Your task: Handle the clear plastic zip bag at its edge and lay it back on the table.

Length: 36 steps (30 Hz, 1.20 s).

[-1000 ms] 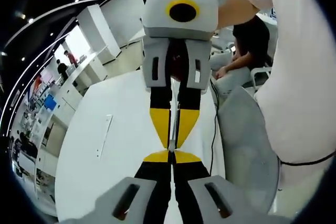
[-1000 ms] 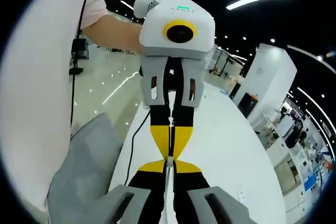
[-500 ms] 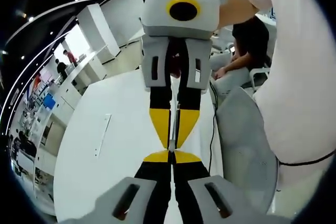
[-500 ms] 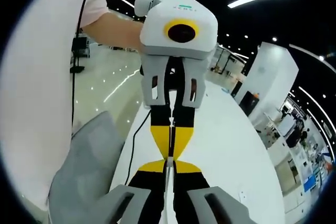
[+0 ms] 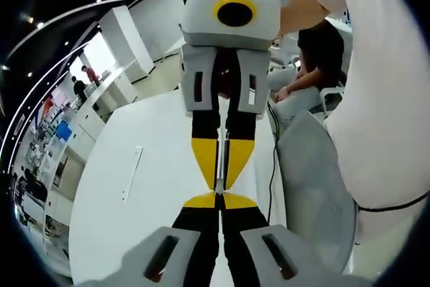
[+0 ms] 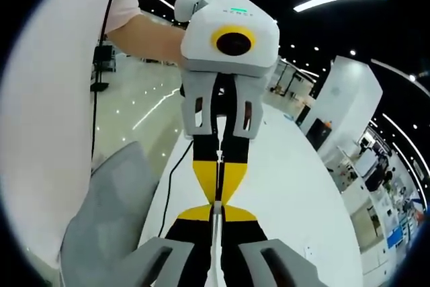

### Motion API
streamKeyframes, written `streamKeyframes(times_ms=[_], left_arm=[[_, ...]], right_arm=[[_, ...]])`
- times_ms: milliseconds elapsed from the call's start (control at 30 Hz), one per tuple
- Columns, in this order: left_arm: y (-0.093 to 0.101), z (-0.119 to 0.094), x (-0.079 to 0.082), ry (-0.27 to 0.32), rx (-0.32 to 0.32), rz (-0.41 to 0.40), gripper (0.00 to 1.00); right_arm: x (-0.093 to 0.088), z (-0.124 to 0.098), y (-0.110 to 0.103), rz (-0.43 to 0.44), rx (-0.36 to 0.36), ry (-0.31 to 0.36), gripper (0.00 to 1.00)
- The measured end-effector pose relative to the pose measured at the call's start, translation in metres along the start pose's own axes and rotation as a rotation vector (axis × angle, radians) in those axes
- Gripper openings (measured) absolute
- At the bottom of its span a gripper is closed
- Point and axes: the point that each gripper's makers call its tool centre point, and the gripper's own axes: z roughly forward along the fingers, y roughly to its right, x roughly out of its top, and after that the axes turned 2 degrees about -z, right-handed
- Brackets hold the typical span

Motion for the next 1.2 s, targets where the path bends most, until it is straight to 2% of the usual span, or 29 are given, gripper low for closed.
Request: streamKeyframes(times_ms=[167,1200], left_arm=[[-0.0003,0.0006,-0.0021,-0.011,0.004,0.014,0.00],[0.0011,-0.0003,0.0039,0.028,-0.003,0.015,0.00]], right_arm=[[-0.0030,-0.0002,0.0002,-0.002,-0.002,-0.013,0.00],[-0.0078,-0.0066,-0.0021,0.008,-0.012,-0.021,0.00]])
